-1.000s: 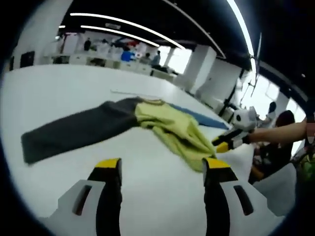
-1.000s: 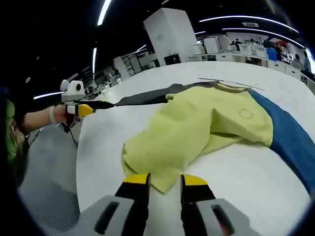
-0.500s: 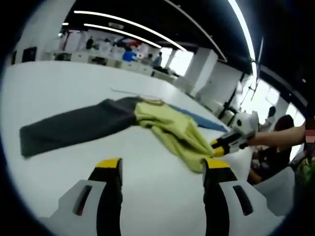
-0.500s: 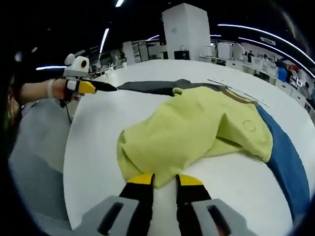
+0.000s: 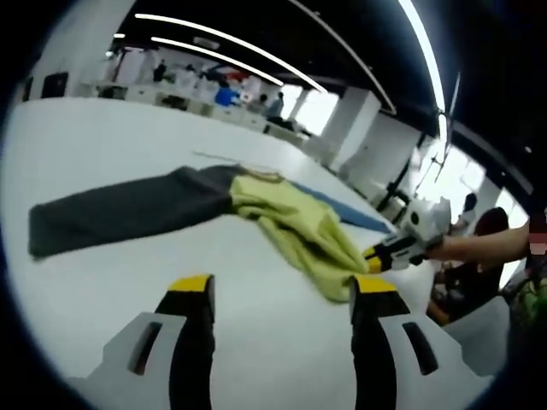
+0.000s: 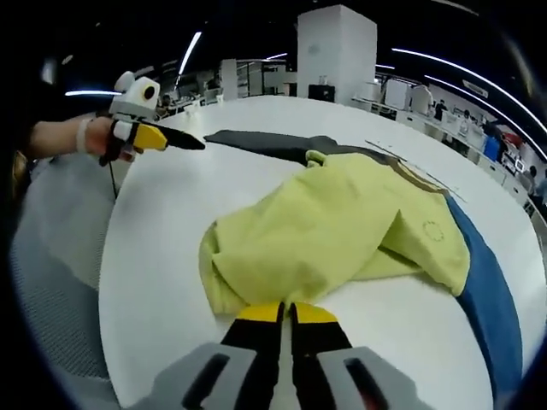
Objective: Fold the garment on the visible template until the final outline fits inside the template.
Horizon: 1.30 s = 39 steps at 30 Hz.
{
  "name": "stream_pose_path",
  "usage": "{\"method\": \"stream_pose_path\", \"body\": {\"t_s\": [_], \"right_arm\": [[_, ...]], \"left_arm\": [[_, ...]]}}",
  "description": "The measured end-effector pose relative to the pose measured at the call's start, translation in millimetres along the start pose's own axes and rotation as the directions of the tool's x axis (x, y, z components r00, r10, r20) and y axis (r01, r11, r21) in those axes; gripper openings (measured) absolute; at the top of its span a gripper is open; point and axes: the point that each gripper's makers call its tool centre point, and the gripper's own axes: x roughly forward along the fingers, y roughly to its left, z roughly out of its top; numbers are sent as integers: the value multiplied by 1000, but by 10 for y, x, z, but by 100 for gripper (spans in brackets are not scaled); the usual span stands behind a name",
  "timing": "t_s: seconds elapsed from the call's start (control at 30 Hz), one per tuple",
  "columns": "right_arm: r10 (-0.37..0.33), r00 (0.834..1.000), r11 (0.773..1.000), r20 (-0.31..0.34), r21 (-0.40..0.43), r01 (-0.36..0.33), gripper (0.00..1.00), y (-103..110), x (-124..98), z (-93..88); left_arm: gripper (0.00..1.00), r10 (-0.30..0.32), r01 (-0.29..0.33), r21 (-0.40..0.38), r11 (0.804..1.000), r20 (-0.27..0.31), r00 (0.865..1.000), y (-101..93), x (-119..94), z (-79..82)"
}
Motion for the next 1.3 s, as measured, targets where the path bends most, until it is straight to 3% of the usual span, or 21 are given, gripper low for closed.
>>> {"method": "stream_pose_path", "body": {"t_s": [0.13, 0.43, 0.77, 1.0, 1.3], "right_arm": [[-15, 998, 994, 53, 110, 9, 0, -66, -166, 54], [-69, 995, 991, 77, 116, 60, 0, -168, -572, -13], [-157, 984, 974, 81, 176, 141, 0, -380, -996, -208], [-177, 981, 968, 76, 193, 160, 0, -417, -1063, -287], [-179, 980, 964, 83, 212, 159, 0, -421, -1078, -309]], "left_arm": [[59, -3, 3, -9, 1000, 11, 1000, -22, 19, 28], [58, -23, 23, -27, 999, 4, 1000, -101, 195, 23], [48, -31, 28, -86, 996, -27, 999, -131, 631, -28], [37, 28, -31, -153, 988, -25, 999, -22, 942, -13], [27, 43, -52, -153, 987, -61, 997, -70, 1216, -98]]}}
